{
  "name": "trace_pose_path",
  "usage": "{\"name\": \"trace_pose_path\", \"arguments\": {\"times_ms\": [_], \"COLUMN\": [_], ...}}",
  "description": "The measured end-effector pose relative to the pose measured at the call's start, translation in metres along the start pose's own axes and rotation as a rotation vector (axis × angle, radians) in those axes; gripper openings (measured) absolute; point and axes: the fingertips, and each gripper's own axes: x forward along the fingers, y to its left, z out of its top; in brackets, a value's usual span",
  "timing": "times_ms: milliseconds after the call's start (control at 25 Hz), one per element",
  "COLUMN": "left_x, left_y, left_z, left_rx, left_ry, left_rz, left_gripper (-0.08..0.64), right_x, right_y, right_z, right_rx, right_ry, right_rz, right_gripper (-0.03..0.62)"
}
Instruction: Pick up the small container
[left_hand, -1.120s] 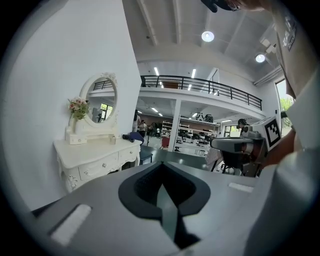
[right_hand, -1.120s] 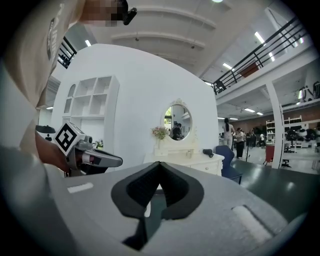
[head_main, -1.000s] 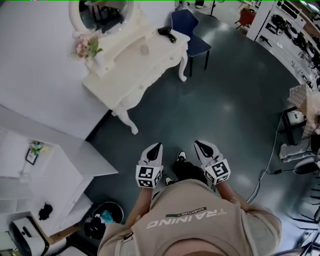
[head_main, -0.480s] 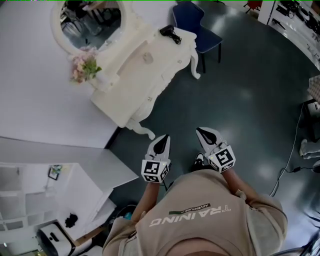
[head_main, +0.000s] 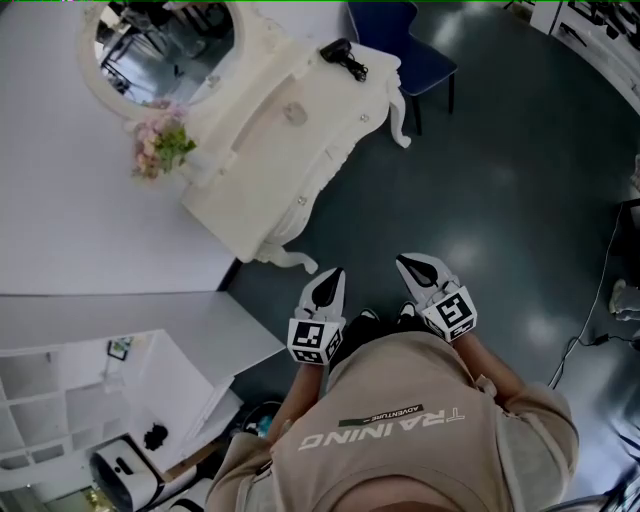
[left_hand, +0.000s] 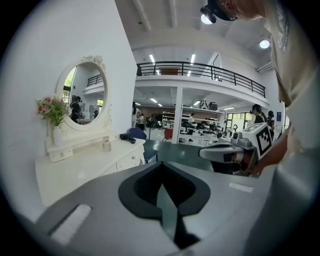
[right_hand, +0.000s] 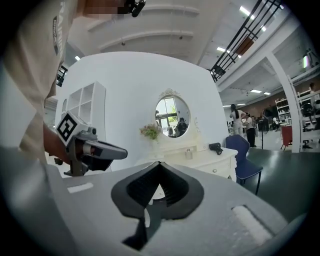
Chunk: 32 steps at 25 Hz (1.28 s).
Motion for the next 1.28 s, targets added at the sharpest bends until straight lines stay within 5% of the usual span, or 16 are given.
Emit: {"name": "trace_pose_path", "arguments": {"times_ms": [280,480,600,840,1280], "left_x": [0.038,0.079,0.102,0.131,0.150], "left_y": [0.047,0.067,0.093,0.147,0.195], "left_z": [0.001,0.014,0.046,0.060,0.045], "left_rx": [-0.019,-0.021,0.008,0.029,-0.024], "left_ry": [0.015,0.016,-0.036,-0.052,-0.003], "left_rz": [-0.015,-0.087,-0.109,-0.127,-0.124], "left_gripper": [0.017,0.017,0.017,0.017,0.017], "right_x": [0.046,0.063,0.088,0.142,0.183], "right_y": [-0.003,-0.038,-0.056,-0.085,-0.094], "right_z": [-0.010,-0.001,0.014,0.049,0.054], "right_rx": [-0.042,0.002,-0.058,-0.039,-0.058], "right_ry": [0.080,0.125,0.138,0.083,0.141], "right_rz": [0.057,-0.035,-0.067,-0.150,-0.141], "right_gripper": [0.003,0.003,0.003,0.003,0.003]}}
